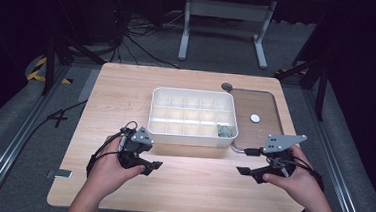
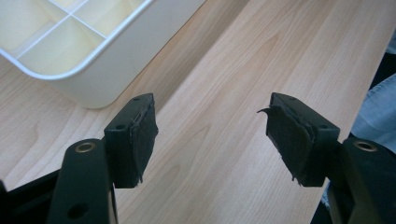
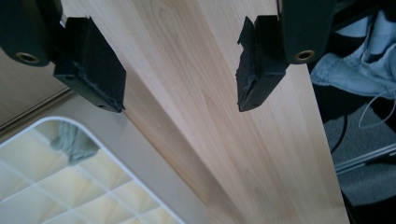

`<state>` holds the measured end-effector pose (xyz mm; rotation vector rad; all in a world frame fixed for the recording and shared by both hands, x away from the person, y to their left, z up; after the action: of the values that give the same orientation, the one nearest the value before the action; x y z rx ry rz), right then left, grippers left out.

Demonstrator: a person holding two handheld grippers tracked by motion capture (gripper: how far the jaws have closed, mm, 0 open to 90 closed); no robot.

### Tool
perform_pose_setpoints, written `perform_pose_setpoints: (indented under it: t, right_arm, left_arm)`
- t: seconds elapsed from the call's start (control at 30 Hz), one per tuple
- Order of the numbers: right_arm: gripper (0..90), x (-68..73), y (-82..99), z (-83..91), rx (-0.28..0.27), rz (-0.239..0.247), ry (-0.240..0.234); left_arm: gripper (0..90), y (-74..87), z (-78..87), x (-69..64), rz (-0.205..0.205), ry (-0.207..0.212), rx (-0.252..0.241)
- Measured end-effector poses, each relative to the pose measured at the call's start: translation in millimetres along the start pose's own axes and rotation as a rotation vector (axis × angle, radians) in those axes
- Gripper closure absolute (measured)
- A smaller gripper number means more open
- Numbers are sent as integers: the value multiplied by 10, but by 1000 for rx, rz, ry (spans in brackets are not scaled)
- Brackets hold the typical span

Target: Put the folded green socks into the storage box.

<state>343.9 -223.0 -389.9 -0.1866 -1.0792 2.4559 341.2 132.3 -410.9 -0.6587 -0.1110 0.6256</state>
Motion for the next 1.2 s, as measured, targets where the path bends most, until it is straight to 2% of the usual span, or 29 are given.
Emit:
perform_pose_setpoints:
  t: [0.03,0.17,0.3,0.43,0.67,0.87,0.97,1.03,1.1,1.2]
  right_arm:
    - [341,7,23,-40,24,3,-8]
    - [337,33,69,-153,81,3,-17]
    - [323,62,123,-272,148,4,-30]
    - [310,74,181,-413,197,6,-28]
    - [310,85,284,-619,262,8,-43]
    - [304,102,374,-774,295,15,-42]
    - [323,123,418,-919,308,37,-47]
    - [309,141,440,-986,311,50,-55]
    - [301,154,454,-1040,298,67,-43]
    - [299,151,457,-1055,266,62,-33]
  left_arm:
    - [339,11,-3,3,7,3,7]
    - [328,55,-13,37,-17,-10,44]
    - [314,70,-27,29,-23,2,58]
    - [294,83,-54,30,-35,-2,77]
    - [275,159,-173,22,-63,30,142]
    - [262,206,-256,20,-77,46,189]
    - [287,248,-296,14,-135,19,235]
    - [285,262,-318,6,-137,23,252]
    - [277,270,-338,9,-143,24,250]
    - [271,294,-350,18,-137,38,263]
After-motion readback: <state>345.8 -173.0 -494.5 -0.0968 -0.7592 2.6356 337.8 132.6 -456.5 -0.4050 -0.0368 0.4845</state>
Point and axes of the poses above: each handheld gripper's, and its own axes: z roughly backward along the jaws, y roughly out of its underside, x roughly to its left, the point moved 4 cm from there along -z, roughly forward along the jaws
